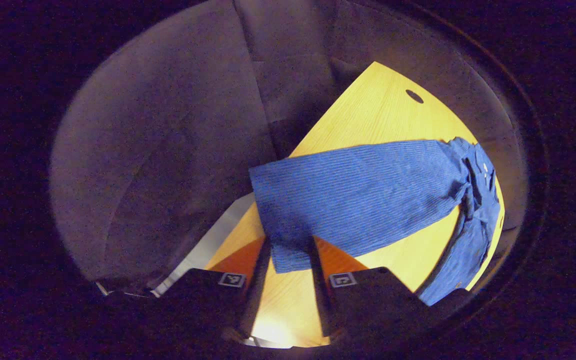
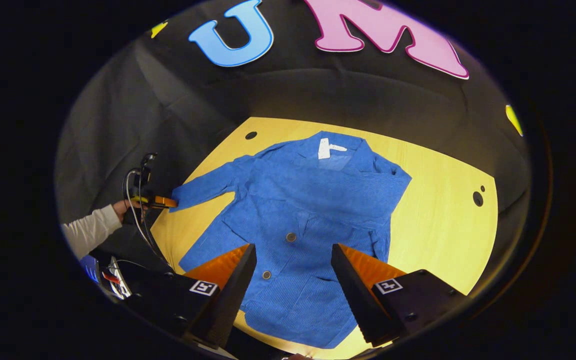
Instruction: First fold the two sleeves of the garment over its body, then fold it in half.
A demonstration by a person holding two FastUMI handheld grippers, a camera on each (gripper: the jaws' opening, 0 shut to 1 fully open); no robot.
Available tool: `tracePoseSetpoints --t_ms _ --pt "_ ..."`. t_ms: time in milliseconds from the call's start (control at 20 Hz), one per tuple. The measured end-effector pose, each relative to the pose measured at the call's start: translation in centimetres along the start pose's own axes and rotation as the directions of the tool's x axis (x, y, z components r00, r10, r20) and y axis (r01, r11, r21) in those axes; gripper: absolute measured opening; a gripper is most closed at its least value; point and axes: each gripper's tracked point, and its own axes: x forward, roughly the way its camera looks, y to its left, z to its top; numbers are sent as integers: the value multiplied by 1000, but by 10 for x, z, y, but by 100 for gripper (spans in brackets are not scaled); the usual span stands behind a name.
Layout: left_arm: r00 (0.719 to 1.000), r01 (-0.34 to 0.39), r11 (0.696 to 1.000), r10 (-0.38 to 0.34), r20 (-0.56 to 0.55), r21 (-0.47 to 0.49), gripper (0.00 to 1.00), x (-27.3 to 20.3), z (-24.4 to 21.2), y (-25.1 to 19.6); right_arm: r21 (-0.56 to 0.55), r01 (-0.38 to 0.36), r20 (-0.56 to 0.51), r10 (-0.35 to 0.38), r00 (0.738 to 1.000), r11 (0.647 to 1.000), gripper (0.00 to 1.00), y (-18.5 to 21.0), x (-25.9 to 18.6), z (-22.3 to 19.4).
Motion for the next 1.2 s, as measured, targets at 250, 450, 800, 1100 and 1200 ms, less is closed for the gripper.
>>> tracePoseSetpoints --t_ms 250,450,800,1100,1200 --pt "1000 9 999 -9 -1 -39 0 -3 0 -5 -47 9 -28 -10 1000 999 97 5 -9 -34" --pt "998 59 998 -59 12 11 0 -16 -7 -28 3 9 4 -9 1000 1000 98 -3 -22 -39" --pt "965 120 969 -166 205 218 0 -118 26 -109 109 -30 103 18 994 994 97 -24 -45 -24" --pt "883 202 851 -372 286 486 0 -221 36 -309 155 -24 131 4 991 988 97 -63 -76 -48" --pt "877 197 798 -403 261 569 0 -225 29 -382 183 -13 149 -15 989 983 97 -80 -90 -55"
